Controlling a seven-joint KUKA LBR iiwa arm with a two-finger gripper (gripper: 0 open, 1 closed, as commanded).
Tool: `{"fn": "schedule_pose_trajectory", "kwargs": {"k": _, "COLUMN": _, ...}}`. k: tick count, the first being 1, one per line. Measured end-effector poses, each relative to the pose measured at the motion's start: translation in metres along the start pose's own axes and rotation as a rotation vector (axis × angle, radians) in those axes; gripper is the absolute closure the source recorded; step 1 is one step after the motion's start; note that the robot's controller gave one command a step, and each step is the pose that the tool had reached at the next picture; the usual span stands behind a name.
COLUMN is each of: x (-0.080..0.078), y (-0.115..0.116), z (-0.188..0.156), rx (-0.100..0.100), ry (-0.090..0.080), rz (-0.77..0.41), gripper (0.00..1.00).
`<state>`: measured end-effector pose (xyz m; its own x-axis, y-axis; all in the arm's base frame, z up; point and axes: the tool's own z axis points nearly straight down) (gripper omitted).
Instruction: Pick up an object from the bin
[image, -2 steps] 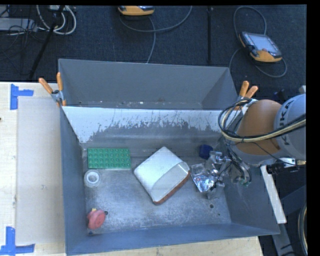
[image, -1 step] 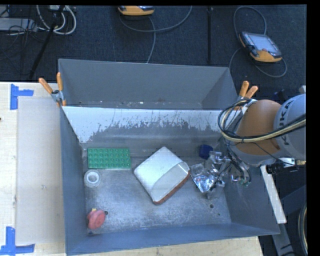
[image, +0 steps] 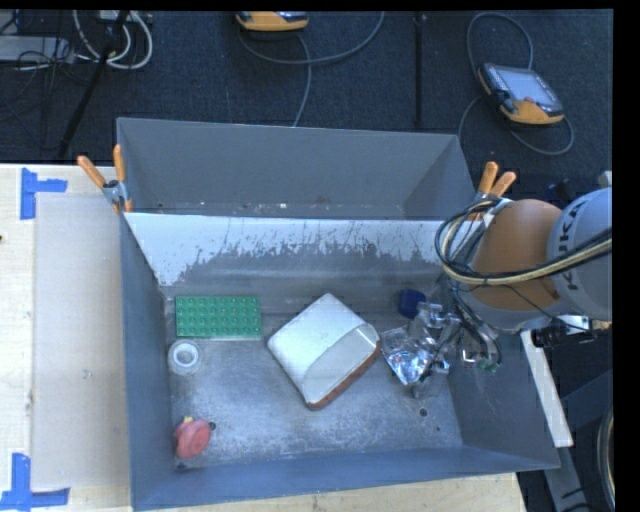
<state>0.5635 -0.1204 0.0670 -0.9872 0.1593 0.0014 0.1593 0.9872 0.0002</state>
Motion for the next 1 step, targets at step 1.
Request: {"fn": "schedule_pose_trajectory", "kwargs": {"k": 1, "x": -0.0002, "y": 0.0008, "z": 0.0002, "rx": 0.001, "ry": 0.0, "rz": -0.008, "gripper": 0.0}}
